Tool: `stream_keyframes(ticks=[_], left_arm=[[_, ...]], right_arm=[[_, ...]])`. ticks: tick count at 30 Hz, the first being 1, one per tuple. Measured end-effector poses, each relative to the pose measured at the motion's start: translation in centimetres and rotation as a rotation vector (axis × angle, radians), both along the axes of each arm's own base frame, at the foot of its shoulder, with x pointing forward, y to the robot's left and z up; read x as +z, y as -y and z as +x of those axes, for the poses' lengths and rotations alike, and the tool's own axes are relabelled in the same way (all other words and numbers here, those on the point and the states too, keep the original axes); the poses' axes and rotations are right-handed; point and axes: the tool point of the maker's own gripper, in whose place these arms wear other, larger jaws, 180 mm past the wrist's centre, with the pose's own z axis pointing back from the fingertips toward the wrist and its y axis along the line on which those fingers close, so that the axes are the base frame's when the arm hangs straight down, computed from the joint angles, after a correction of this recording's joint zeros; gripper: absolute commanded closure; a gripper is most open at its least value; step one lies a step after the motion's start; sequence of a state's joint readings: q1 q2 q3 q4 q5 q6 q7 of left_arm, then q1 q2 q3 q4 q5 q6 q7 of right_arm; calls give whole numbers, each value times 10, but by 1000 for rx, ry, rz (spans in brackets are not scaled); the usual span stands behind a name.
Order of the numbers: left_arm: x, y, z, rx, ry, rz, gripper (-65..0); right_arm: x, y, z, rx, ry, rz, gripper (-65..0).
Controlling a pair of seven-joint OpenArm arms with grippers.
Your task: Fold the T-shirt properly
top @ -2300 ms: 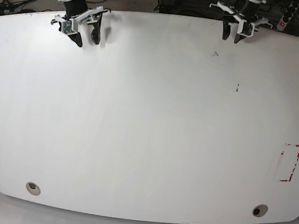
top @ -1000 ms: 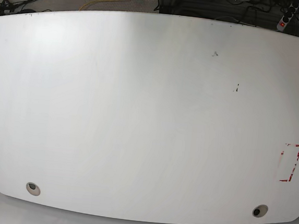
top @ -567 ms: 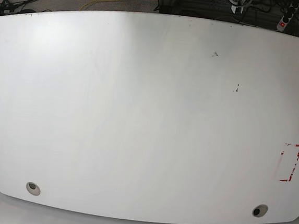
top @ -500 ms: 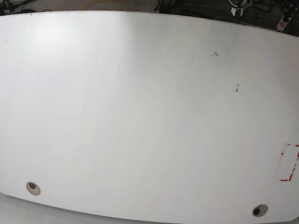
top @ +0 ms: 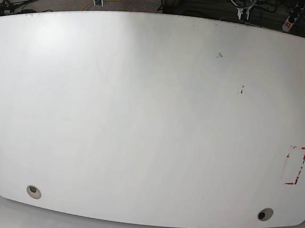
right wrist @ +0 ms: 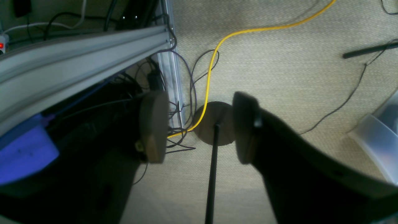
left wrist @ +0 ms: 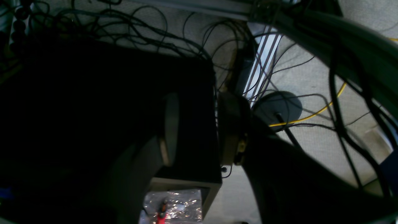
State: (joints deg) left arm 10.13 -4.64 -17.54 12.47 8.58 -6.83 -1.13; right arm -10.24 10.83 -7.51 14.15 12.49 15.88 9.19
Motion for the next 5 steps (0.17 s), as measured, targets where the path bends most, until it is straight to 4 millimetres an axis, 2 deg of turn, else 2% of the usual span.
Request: stream_keyframes(ticks=[5], left_arm=[[-2, 15, 1, 2, 0, -24, -185]], right_arm=[[0, -1, 3, 0, 5, 2, -312]])
